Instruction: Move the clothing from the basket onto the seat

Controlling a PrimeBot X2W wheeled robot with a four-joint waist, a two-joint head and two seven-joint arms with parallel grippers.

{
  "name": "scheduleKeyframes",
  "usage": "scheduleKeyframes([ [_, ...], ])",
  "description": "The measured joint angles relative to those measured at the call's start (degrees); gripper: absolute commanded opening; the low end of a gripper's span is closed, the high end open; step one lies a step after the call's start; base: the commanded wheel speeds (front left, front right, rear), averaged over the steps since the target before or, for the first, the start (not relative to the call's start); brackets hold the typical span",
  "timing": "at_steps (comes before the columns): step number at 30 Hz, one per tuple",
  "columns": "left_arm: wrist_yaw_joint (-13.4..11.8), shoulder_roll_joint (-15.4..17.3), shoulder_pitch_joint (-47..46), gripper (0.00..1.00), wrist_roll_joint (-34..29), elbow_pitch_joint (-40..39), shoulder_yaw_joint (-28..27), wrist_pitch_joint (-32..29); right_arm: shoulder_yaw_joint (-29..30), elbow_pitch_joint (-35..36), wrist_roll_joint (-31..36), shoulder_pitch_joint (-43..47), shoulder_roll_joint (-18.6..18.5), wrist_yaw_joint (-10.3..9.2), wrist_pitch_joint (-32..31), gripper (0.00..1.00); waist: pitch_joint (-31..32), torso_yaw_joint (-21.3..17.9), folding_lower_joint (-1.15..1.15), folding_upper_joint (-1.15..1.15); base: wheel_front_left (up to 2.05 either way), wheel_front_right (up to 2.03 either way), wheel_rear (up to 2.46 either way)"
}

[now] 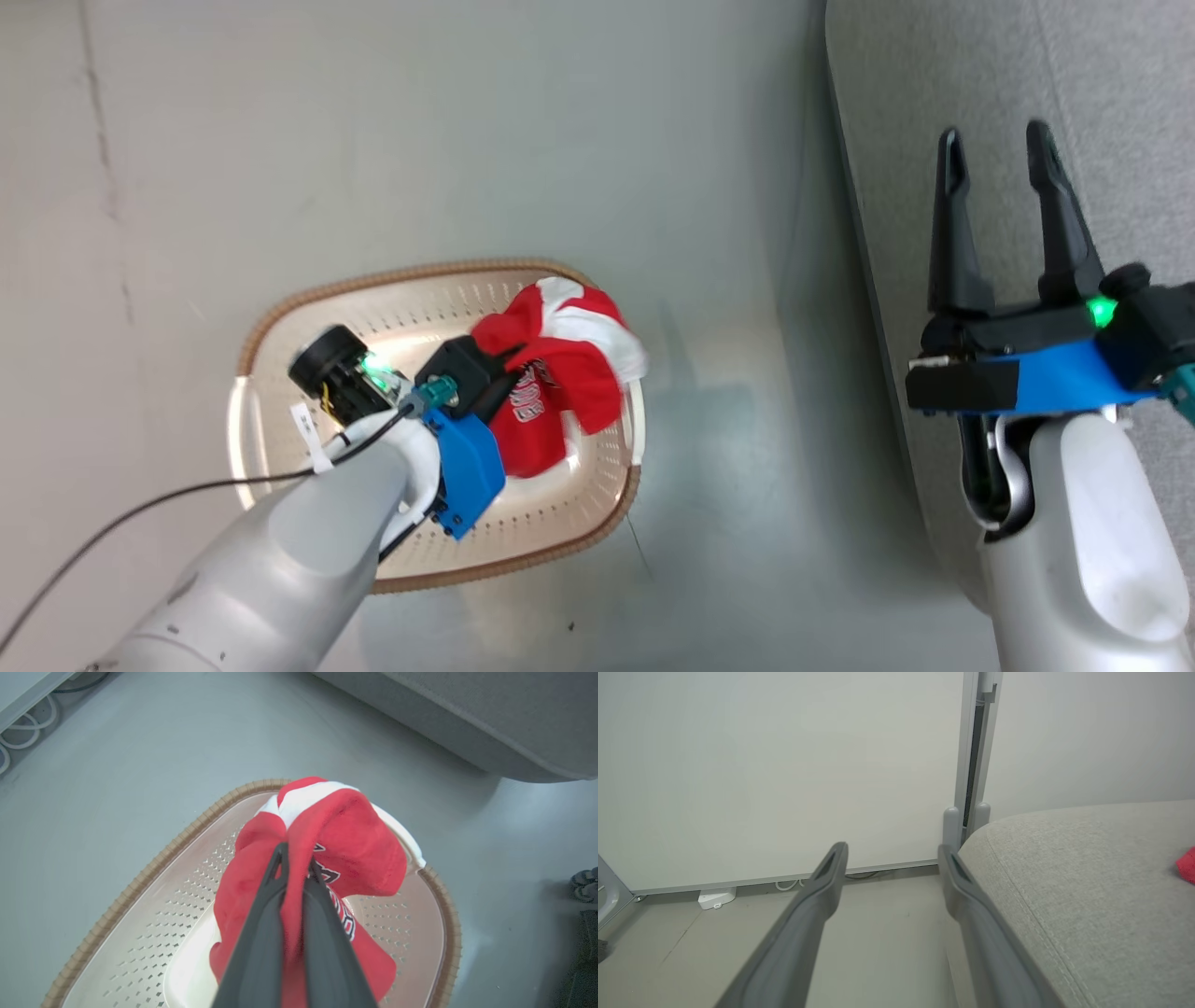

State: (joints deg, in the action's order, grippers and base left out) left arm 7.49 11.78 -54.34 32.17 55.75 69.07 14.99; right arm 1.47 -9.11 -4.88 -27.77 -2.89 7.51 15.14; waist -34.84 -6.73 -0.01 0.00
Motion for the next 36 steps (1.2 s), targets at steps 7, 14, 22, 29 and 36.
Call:
scheduleKeyframes([
  [7,-0.52,0.76,5.37,0.00,-1.26,-7.84,-5.77,0.01,0.79,-1.86,0.76,4.71,0.00,0.00,0.00,1.00,7.62,1.94,-0.01,0.00,0.00,0.00,0.00],
  [14,-0.96,0.92,9.03,0.00,-2.77,-14.27,-11.62,0.02,1.32,-3.04,0.78,8.48,0.00,0.00,0.00,1.00,14.61,3.42,-0.01,0.00,0.00,0.00,0.00],
  [22,-1.60,-0.32,10.78,0.00,-4.77,-20.50,-17.20,0.02,1.21,-4.32,0.52,12.81,0.00,0.00,0.00,1.00,21.51,4.71,0.00,0.00,0.00,0.00,0.00],
  [29,-2.15,-2.26,11.11,0.00,-5.11,-23.42,-20.80,0.05,0.68,-5.23,-0.53,15.61,0.00,0.00,0.00,1.00,26.58,5.66,0.00,0.00,0.00,0.00,0.00],
  [36,-2.19,-3.88,11.17,0.00,-5.55,-24.12,-21.78,0.05,-0.62,-6.05,-1.72,18.16,0.00,0.00,0.00,1.00,30.51,6.66,0.00,0.00,0.00,0.00,0.00],
])
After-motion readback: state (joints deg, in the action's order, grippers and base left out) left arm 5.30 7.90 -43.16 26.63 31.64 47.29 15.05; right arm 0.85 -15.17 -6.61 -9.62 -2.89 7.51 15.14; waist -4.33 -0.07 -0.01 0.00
